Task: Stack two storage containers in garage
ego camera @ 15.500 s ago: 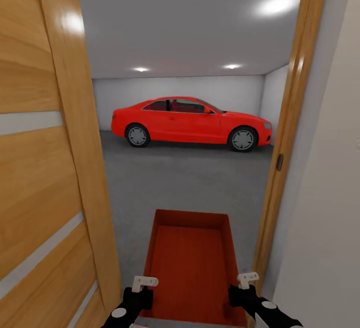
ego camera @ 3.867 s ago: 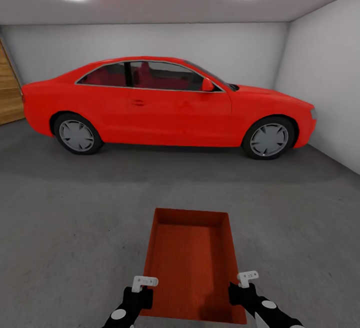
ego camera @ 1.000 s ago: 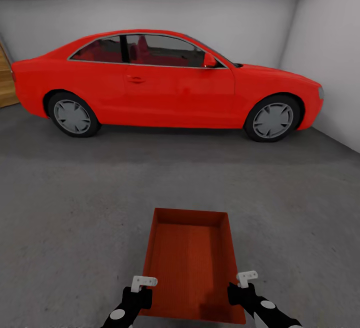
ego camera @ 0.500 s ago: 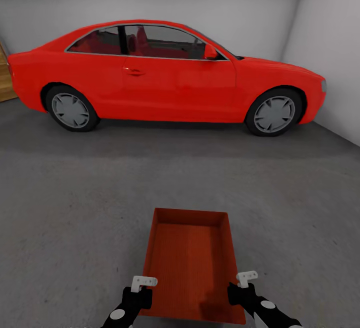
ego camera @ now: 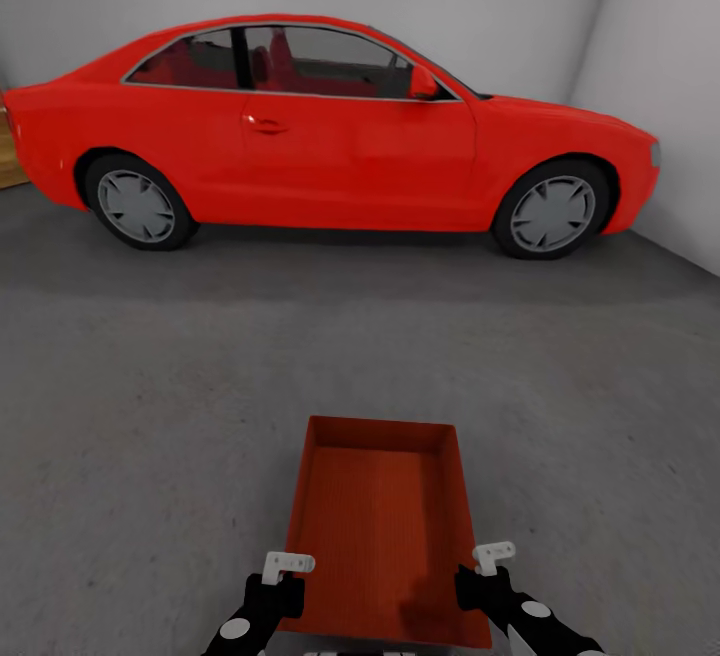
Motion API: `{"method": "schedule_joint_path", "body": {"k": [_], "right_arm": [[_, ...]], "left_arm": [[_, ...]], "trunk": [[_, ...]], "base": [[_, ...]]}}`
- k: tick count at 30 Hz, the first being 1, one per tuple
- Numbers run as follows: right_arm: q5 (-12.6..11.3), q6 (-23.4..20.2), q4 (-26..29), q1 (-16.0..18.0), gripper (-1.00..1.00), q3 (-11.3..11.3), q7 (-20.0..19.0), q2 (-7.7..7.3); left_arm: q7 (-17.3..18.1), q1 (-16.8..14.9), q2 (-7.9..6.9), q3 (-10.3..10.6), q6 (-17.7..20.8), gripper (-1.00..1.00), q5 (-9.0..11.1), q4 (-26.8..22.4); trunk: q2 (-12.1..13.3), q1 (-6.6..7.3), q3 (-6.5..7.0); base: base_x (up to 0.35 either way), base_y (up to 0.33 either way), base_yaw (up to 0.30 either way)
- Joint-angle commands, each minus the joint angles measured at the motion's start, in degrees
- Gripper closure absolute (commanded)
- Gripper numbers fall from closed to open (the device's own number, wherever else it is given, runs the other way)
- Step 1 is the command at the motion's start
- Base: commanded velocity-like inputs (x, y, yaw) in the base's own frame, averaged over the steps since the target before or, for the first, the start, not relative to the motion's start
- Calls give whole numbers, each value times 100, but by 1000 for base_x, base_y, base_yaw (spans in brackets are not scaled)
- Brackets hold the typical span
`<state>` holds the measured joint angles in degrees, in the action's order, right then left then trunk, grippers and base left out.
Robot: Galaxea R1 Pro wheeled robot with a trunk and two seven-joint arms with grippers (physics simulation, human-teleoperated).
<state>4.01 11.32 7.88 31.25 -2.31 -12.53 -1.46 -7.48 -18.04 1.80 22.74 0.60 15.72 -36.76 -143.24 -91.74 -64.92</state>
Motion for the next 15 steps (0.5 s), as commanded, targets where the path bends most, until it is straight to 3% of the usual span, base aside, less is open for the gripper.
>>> {"method": "schedule_joint_path", "body": {"k": [1, 11, 15], "right_arm": [[80, 34, -15, 4, 100, -76, -83, -29], [85, 37, -15, 4, 100, -74, -83, -28], [81, 37, -15, 4, 100, -76, -83, -29]], "left_arm": [[-79, -7, -13, -96, -7, 100, 2, -32], [-79, -7, -13, -97, -6, 100, 1, -32], [-79, -7, -13, -91, -7, 100, 2, -52]], "trunk": [[-4, -1, -36], [-17, -26, -348], [-17, -26, -365]], "base": [[0, 0, 0], [0, 0, 0], [0, 0, 0]]}}
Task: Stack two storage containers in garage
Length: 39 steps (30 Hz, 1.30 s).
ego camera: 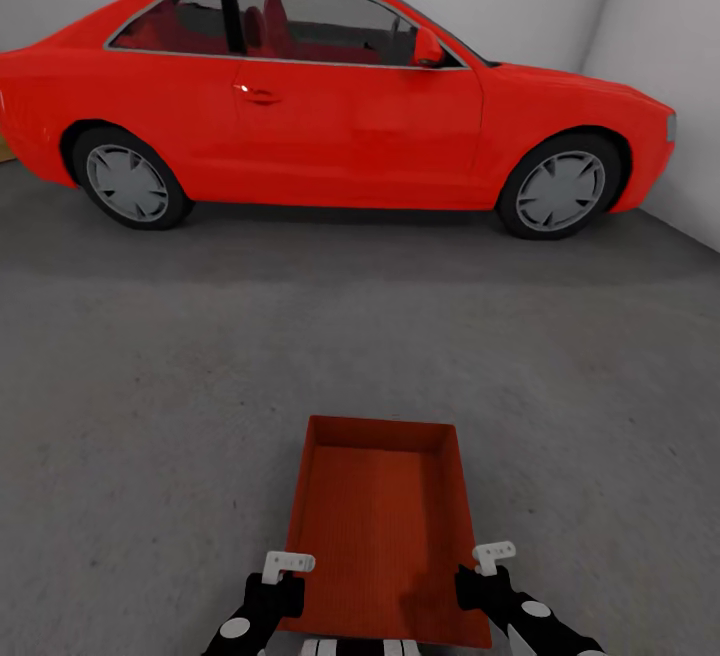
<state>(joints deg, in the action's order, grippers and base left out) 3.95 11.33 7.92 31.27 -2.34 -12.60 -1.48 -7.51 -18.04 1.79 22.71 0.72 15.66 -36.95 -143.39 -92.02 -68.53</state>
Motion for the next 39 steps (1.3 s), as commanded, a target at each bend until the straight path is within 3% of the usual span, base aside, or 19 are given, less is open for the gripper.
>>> {"method": "schedule_joint_path", "body": {"k": [1, 31, 32, 33, 39], "right_arm": [[87, 36, -19, 2, 100, -73, -76, -27], [109, 33, -19, 2, 100, -72, -76, -28], [111, 34, -19, 2, -100, -71, -76, -24], [114, 35, -19, 2, -100, -68, -75, -23], [122, 31, -19, 2, -100, -72, -76, -27]], "left_arm": [[-75, -7, -12, -86, -19, 100, 8, -39], [-81, -7, -14, -82, -19, 100, 0, -58], [-82, -7, -13, -82, -19, 100, 0, -58], [-83, -7, -15, -82, -21, -100, -1, -58], [-84, -7, -21, -82, -154, -100, 6, -50]], "trunk": [[-2, 1, -6], [-2, 1, -7], [-2, 1, -7], [-2, 1, -7], [-2, 1, -7]], "base": [[0, 0, 0], [0, 0, 0], [0, 0, 0], [0, 0, 0], [0, 0, 0]]}}
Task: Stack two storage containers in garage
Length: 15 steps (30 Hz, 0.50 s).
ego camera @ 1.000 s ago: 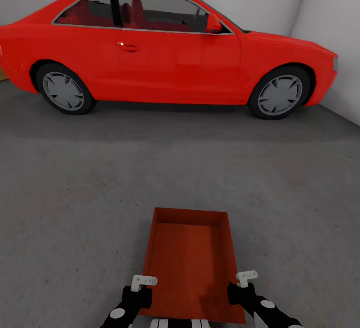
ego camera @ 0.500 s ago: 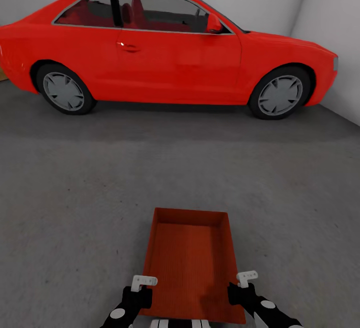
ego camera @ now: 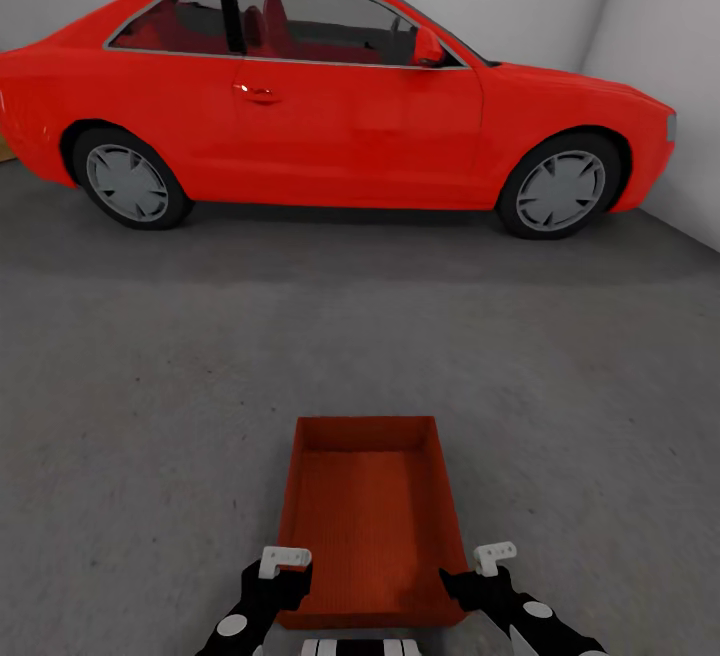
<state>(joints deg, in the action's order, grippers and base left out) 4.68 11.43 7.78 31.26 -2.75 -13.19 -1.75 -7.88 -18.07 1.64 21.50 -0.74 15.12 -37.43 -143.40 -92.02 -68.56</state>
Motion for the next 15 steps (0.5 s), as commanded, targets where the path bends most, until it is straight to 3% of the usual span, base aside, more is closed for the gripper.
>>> {"method": "schedule_joint_path", "body": {"k": [1, 15], "right_arm": [[50, 21, -5, 3, -100, -31, -17, -1], [50, 18, -5, 3, -100, -30, -17, -1]], "left_arm": [[-47, -4, -6, 39, -14, -100, 61, -2], [-47, -4, -6, 30, -23, -100, 61, -3]], "trunk": [[-2, 1, -4], [-2, 1, -4]], "base": [[0, 0, 0], [0, 0, 0]]}}
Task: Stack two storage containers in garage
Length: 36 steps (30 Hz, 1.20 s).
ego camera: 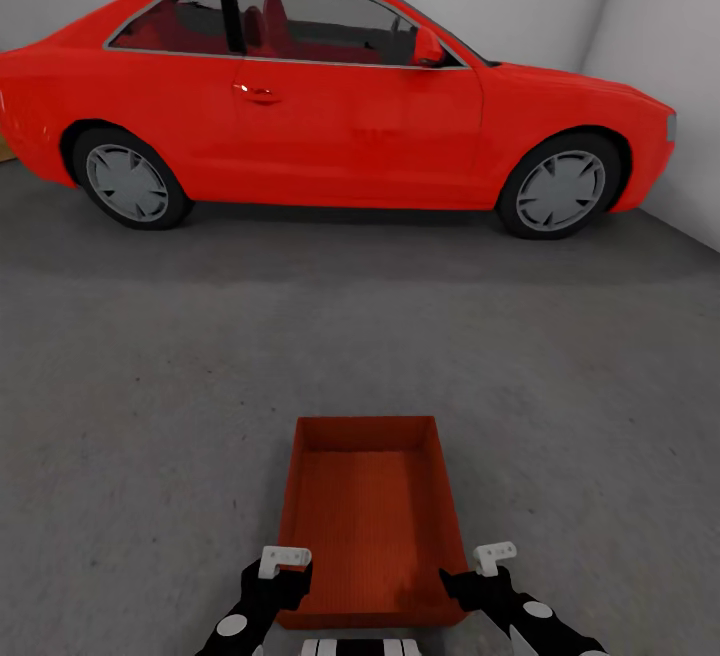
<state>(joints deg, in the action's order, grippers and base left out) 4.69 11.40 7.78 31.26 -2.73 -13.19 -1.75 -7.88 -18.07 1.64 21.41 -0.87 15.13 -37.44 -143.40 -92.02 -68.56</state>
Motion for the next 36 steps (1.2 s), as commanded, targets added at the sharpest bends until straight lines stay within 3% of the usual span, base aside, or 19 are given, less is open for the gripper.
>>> {"method": "schedule_joint_path", "body": {"k": [1, 15, 28, 36], "right_arm": [[49, 21, -5, 3, -100, -32, -17, 0], [49, 23, -5, 3, -100, -34, -17, 0], [49, 28, -5, 3, -100, -34, -17, 0], [49, 28, -5, 3, -100, -34, -17, 0]], "left_arm": [[-47, -4, -6, 39, -9, -100, 60, -3], [-47, -4, -6, 37, -6, -100, 60, -9], [-47, -4, -6, 30, 0, -100, 68, -8], [-47, -4, -6, 30, 0, -100, 69, -9]], "trunk": [[-2, 1, -4], [-2, 1, -4], [16, 35, 284], [337, 210, 427]], "base": [[0, 0, 0], [0, 0, 0], [0, 0, 0], [0, 0, 0]]}}
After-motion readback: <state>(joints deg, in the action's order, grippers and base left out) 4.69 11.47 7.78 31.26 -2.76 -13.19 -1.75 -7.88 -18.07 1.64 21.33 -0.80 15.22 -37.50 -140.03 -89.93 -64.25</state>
